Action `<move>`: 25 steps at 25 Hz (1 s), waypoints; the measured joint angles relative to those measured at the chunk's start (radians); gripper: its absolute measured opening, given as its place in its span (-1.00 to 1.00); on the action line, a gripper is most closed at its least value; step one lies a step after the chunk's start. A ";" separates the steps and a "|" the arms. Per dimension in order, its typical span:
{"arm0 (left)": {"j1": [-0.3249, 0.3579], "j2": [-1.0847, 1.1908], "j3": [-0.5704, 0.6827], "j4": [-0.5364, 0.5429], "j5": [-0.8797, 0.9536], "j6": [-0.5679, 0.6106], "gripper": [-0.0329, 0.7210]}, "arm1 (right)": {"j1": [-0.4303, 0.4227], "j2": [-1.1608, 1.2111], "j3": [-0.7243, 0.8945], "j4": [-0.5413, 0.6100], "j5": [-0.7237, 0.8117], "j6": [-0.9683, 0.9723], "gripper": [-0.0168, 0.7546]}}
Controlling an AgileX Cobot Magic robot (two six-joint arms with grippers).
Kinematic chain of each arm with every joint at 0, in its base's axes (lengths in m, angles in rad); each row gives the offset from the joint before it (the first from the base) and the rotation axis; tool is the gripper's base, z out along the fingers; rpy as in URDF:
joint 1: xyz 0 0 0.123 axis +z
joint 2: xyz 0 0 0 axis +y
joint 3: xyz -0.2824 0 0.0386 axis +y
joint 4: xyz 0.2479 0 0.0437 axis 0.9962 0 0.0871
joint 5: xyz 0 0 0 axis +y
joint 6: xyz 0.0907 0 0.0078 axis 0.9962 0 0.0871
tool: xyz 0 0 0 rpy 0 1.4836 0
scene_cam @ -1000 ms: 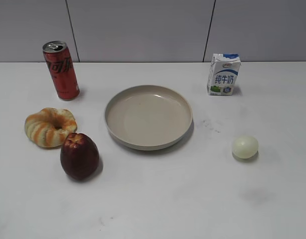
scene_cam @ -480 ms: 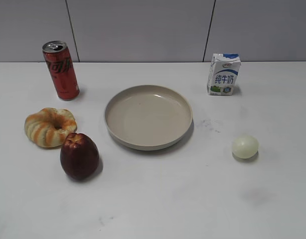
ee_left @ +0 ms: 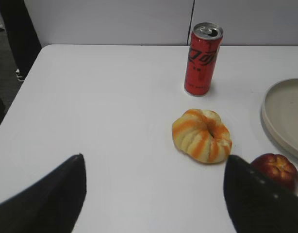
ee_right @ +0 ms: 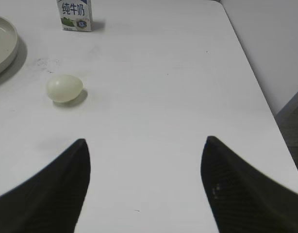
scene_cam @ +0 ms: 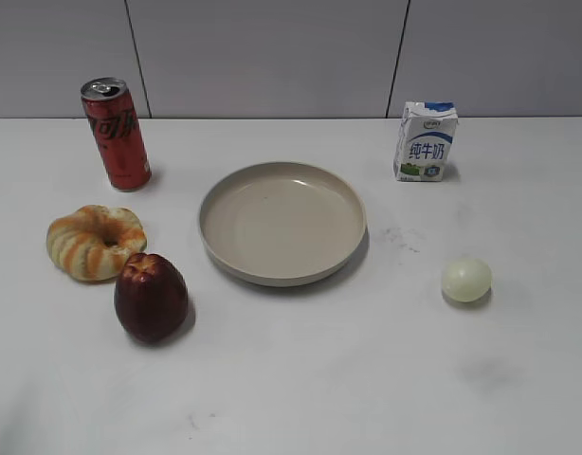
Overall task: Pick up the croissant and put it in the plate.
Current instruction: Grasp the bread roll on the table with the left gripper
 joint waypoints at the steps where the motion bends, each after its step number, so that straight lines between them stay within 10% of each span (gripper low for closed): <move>1: -0.003 0.061 -0.005 0.000 -0.037 0.000 0.88 | 0.000 0.000 0.000 0.000 0.000 0.000 0.44; 25: -0.127 1.456 -0.750 -0.063 0.144 0.027 0.87 | 0.000 0.000 0.000 0.000 0.000 0.000 0.44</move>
